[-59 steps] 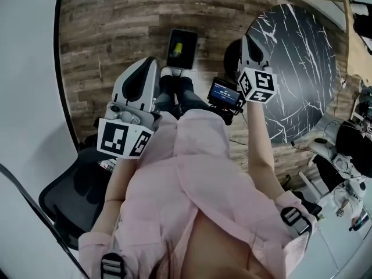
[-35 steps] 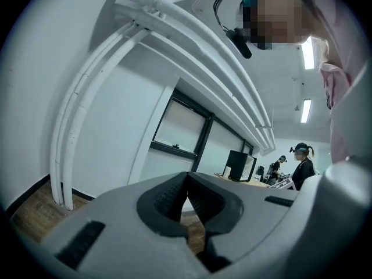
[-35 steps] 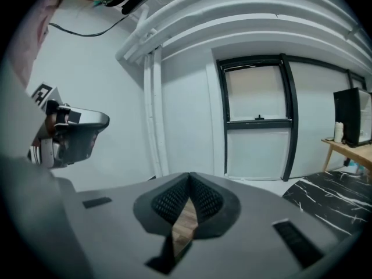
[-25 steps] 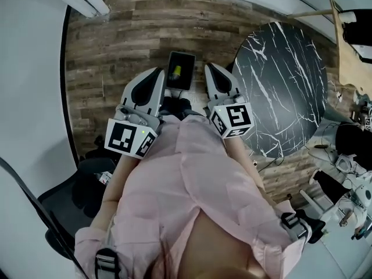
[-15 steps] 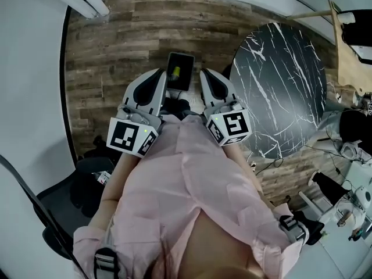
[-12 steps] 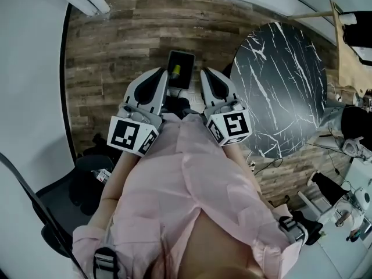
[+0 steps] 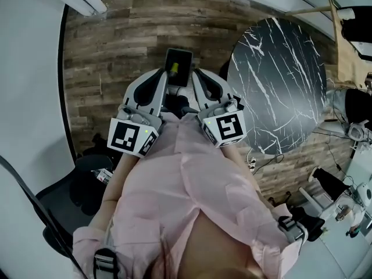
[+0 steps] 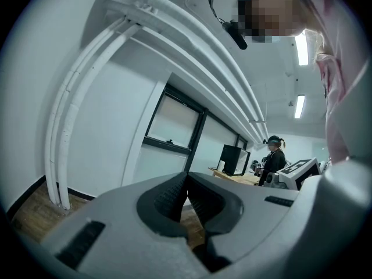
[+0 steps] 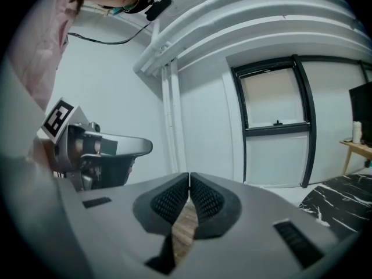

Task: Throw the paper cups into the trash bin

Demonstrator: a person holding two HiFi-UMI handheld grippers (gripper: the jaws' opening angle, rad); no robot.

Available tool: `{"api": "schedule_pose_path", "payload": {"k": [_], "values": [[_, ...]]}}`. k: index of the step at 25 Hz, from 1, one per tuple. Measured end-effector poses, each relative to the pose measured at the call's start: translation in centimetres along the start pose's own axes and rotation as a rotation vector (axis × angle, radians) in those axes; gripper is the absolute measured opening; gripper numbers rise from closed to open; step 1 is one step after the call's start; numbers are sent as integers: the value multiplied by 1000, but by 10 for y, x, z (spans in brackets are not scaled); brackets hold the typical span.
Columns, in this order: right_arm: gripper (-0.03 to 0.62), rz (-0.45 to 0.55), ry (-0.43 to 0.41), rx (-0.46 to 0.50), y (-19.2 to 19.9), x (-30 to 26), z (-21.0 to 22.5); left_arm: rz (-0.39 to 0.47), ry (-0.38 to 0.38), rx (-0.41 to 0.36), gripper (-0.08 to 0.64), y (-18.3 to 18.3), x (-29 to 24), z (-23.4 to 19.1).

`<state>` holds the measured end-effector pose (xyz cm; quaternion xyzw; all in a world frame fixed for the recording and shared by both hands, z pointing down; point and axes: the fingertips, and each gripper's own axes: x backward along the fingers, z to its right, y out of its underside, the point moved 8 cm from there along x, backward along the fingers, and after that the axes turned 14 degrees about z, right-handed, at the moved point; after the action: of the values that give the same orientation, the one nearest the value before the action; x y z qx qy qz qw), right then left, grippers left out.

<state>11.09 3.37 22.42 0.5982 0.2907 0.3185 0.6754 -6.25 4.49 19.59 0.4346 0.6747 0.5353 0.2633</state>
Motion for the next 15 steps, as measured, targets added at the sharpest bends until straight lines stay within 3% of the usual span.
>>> {"api": "schedule_pose_path", "payload": {"k": [15], "values": [[31, -1, 1, -6, 0, 4, -1, -3, 1, 1, 15, 0, 4, 4]]}}
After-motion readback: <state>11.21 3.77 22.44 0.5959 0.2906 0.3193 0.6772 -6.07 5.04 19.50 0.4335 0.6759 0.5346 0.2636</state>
